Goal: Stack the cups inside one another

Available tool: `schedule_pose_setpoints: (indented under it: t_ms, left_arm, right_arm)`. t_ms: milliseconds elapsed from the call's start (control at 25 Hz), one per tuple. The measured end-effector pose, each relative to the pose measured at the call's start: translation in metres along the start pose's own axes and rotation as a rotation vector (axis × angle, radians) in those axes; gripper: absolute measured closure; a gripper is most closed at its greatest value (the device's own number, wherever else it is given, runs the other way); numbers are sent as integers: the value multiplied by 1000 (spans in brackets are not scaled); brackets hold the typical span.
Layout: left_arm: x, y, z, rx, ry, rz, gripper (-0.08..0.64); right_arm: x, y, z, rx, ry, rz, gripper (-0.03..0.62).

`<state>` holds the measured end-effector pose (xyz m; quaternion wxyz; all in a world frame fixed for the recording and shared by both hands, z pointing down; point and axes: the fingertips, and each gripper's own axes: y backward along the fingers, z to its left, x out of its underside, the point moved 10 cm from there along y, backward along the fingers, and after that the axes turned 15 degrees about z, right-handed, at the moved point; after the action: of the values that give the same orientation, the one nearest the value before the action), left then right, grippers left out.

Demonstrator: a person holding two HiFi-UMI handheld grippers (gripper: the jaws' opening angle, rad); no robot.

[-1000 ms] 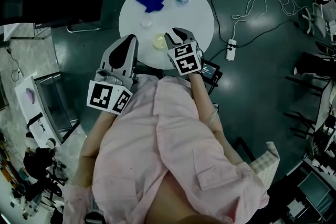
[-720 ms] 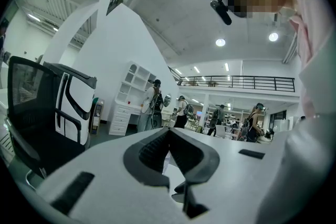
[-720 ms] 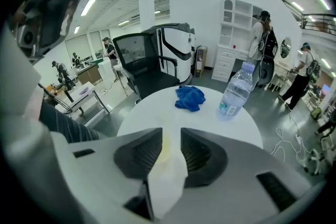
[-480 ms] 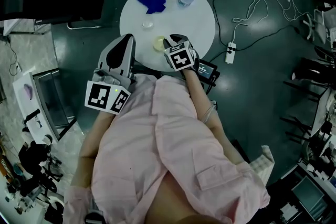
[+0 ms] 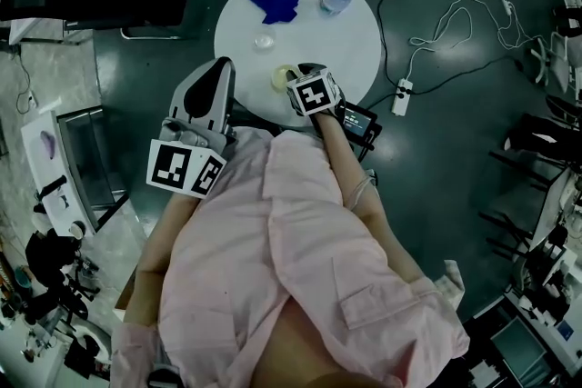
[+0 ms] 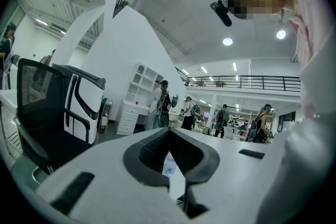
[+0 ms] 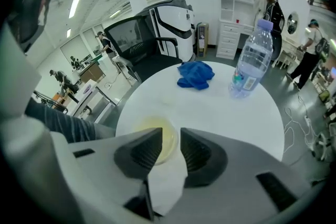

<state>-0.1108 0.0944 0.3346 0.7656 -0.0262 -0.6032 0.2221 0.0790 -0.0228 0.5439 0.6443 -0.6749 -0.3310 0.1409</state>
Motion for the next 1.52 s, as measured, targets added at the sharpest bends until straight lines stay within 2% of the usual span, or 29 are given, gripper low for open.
schedule_pose_setpoints:
  t_ms: [120,280,480,560,640,800,960,1400,1520]
  left_arm:
    - [0,0,5,-11,14,-1,551]
    - [-2,1,5,-18,17,-4,551]
    - [-3,3,5,-20,17,-7,551]
    - [-2,3,4,-21,17,-8,551]
    - [-2,3,4,-22,16,-8,551]
    - [-1,3,2,-22,14,-10,551]
    - [0,3,0,-16,12,-8,551]
    - [5,6,-13,16,-4,0,551]
    - [6,6,-16,31,-11,4,551]
  right_arm:
    - [0,-5,-3,-17,-44,8,486]
    - [0,-6,-3,-21,-53,21,486]
    - [4,-15,-3,-14,-23,70,488]
    - [4,-20,-3,-16,17,70,516]
    - [3,-21,-3,-23,35,59,545]
    - [5,-15,-3,-13,14,44,551]
    - [2,-12,-3,-18,42,-3,552]
    - [13,6,-3,13,-8,-75,554]
    - [18,11,-1,-4,-51,-99,555]
